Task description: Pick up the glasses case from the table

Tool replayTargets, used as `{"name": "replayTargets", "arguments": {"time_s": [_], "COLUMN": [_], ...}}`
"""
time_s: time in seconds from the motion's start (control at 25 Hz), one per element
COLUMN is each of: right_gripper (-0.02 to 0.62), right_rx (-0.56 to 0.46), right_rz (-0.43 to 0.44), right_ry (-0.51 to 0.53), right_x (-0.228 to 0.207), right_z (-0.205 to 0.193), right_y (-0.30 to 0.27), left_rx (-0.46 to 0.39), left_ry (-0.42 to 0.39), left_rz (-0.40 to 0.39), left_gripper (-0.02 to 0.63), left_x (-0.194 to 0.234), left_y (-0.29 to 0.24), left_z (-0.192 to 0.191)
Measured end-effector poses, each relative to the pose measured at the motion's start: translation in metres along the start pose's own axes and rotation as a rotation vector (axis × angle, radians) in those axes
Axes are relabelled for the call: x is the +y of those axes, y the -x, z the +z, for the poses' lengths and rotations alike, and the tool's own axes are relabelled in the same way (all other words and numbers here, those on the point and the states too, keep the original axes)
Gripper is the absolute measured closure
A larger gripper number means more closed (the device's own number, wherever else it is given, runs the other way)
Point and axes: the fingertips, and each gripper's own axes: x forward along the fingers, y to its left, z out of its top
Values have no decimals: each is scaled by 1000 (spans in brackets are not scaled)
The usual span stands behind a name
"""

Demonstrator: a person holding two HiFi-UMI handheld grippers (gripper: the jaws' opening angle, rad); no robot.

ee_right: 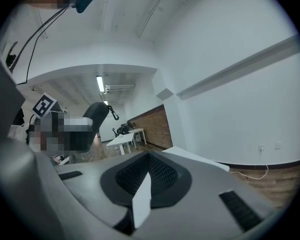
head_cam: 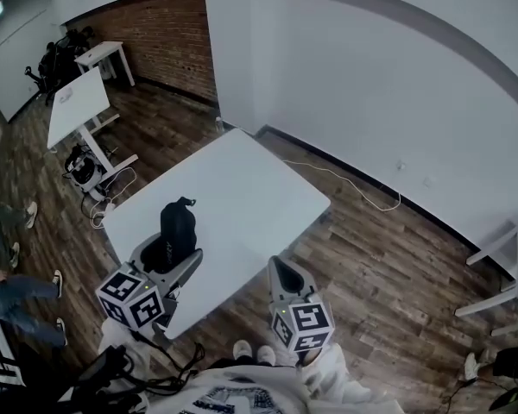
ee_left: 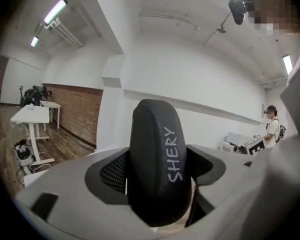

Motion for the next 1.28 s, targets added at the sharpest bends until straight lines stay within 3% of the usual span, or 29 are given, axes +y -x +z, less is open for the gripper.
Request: {"name": "replayTargets", "arguments": {"time_s": [0.4,1.28], "right_gripper": [597,598], "right_rx": [-50,-38], "right_rz": [60,141], "right_ry": [51,69], "right_x": [21,23], "right_z": [34,36], "right_y": [-14,-29], "left_rx": [-15,10], "left_ry": [-9,0], "left_rz": [56,144], "left_gripper": [238,238], "left_x": [6,12], "left_y": [27,32], "left_z": [0,-12]}}
